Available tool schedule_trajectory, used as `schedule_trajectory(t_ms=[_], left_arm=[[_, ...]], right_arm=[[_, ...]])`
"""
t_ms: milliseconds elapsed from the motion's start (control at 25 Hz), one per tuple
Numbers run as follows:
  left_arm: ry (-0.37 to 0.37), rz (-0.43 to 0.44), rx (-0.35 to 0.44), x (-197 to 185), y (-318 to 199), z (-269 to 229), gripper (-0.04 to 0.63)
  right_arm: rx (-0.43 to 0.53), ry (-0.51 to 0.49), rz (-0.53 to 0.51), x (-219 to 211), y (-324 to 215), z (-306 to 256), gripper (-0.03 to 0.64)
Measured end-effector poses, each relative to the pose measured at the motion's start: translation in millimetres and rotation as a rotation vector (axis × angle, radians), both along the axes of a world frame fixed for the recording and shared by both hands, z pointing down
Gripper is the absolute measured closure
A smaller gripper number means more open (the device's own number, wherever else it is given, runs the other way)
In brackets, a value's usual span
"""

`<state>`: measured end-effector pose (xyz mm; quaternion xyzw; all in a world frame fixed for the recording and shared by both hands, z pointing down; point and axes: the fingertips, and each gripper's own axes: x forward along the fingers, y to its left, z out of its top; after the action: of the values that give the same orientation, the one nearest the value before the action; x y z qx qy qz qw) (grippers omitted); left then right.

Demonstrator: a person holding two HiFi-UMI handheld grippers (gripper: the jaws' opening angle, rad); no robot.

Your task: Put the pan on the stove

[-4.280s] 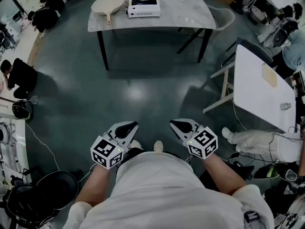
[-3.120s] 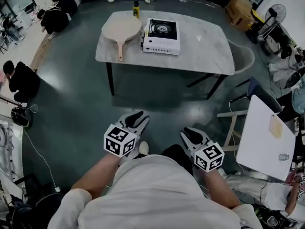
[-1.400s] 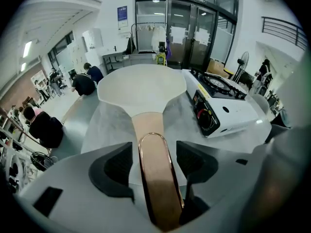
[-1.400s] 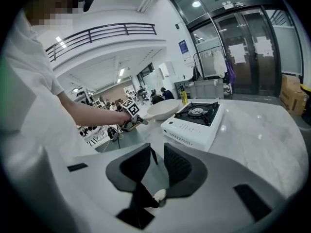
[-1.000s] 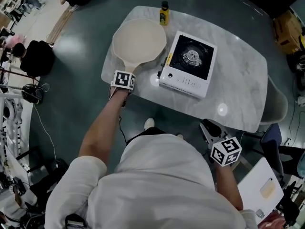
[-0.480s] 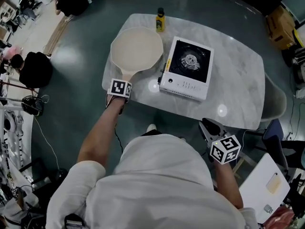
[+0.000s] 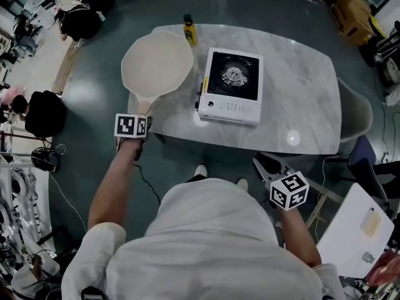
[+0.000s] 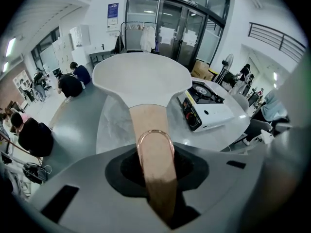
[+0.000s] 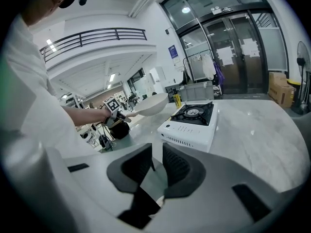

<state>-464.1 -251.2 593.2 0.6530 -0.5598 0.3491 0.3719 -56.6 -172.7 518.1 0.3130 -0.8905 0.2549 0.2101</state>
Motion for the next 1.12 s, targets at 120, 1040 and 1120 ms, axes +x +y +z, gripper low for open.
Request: schedule_trajectory(t_ms=[120,1040,1120], left_arm=[[0.032,0.011,0.018,16.8,4.9,-20.3,0.479],[0.084,0.128,-0.011,208.1,-4.0,-68.4,0.479],[0.088,0.125,-0.022,223.6,-8.1,-66.5,0.479]], right_arm=[[0.013,-0.004,0.007,13.3,4.3,-0.5,0.546],[0.044,-0.078,0.085,161.0,29.4,9.0,0.609],[0.046,-0.086,0.096,175.3,30.0,10.6,0.609]])
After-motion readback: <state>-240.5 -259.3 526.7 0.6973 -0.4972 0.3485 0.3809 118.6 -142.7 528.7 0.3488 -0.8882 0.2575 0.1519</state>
